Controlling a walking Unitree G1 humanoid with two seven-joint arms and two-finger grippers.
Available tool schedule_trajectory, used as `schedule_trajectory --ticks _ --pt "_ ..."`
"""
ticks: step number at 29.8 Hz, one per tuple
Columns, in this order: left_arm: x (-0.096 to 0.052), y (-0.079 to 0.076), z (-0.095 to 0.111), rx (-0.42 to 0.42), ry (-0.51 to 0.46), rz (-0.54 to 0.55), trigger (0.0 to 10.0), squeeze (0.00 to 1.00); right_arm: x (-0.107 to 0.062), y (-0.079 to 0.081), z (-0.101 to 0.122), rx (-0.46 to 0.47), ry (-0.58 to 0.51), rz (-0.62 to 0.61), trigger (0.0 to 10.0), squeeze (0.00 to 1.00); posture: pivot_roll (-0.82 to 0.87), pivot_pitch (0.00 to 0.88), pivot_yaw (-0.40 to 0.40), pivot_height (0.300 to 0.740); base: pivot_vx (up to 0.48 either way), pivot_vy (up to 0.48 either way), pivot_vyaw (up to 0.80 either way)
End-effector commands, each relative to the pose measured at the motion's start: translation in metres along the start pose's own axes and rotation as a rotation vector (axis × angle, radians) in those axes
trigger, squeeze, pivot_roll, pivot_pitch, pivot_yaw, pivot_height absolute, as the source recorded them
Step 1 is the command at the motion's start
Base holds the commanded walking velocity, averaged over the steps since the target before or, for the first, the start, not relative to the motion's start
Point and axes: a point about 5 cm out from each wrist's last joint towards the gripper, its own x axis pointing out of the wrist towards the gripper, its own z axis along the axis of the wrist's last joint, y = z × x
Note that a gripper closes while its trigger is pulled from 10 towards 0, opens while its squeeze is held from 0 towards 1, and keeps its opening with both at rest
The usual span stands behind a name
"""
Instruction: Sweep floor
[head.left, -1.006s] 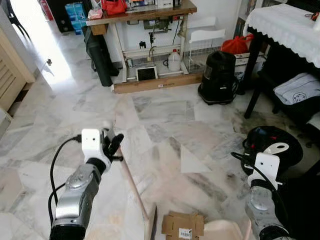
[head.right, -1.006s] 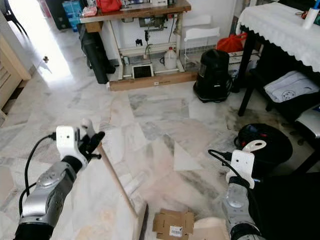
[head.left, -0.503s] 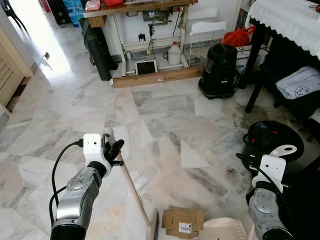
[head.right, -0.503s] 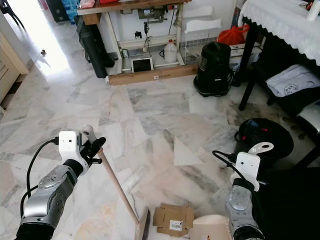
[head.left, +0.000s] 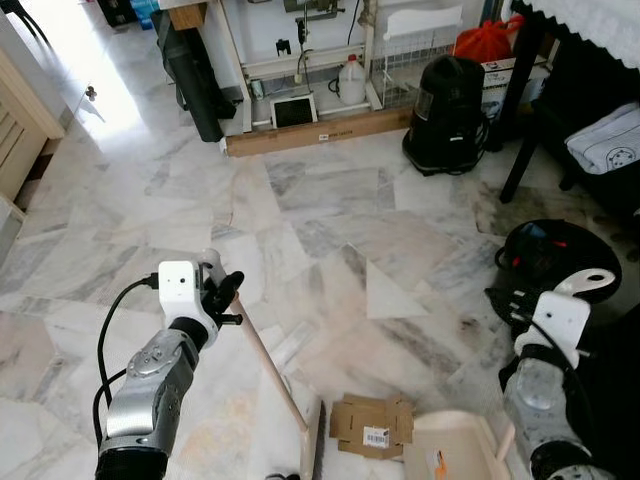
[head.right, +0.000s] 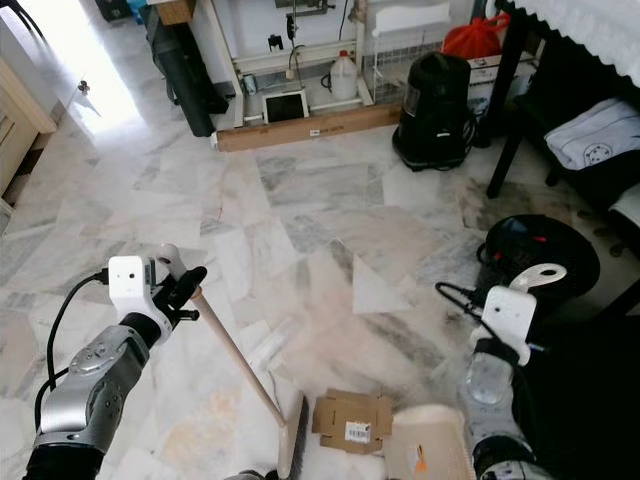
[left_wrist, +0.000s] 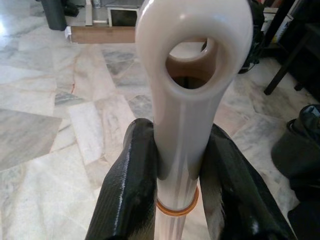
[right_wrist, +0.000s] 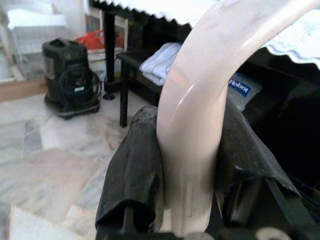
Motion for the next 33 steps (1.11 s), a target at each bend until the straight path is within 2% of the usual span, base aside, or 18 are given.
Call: schedule_trajectory --ticks 1,7,11,17,21,26,28,33 --pt "0.000 0.006 0.004 0.012 -0.003 0.016 10.0 0.00 0.009 0.002 0.016 0.031 -0.068 -0.011 10.0 0.00 0.15 0.145 0.131 0.740 0.000 0.000 0.00" --pt "0.000 0.004 0.005 0.010 -0.007 0.009 10.0 0.00 0.015 0.003 0.024 0.051 -0.097 -0.010 10.0 0.00 0.15 0.140 0.132 0.740 0.000 0.000 0.00" --pt "-0.002 0.004 0.008 0.012 -0.013 0.010 10.0 0.00 0.006 0.007 0.013 0.031 -0.053 0.021 10.0 0.00 0.17 0.151 0.137 0.740 0.000 0.000 0.00" --pt "-0.009 0.003 0.023 0.038 -0.030 -0.020 10.0 0.00 -0.021 0.014 -0.012 0.002 0.020 0.054 10.0 0.00 0.24 0.194 0.180 0.740 0.000 0.000 0.00" --pt "-0.012 0.003 0.027 0.047 -0.030 -0.024 10.0 0.00 -0.027 0.015 -0.016 -0.004 0.038 0.057 10.0 0.00 0.25 0.203 0.185 0.740 0.000 0.000 0.00" --pt "-0.015 0.001 0.021 0.053 0.024 -0.050 10.0 0.00 -0.036 0.018 -0.023 -0.013 0.064 0.065 10.0 0.00 0.25 0.206 0.184 0.740 0.000 0.000 0.00" --pt "-0.013 0.000 0.014 0.043 0.065 -0.055 10.0 0.00 -0.035 0.019 -0.021 -0.015 0.056 0.068 10.0 0.00 0.24 0.211 0.181 0.740 0.000 0.000 0.00" --pt "-0.008 -0.003 0.010 0.015 0.092 -0.055 10.0 0.00 -0.031 0.018 -0.018 -0.016 0.045 0.066 10.0 0.00 0.23 0.219 0.175 0.740 0.000 0.000 0.00"
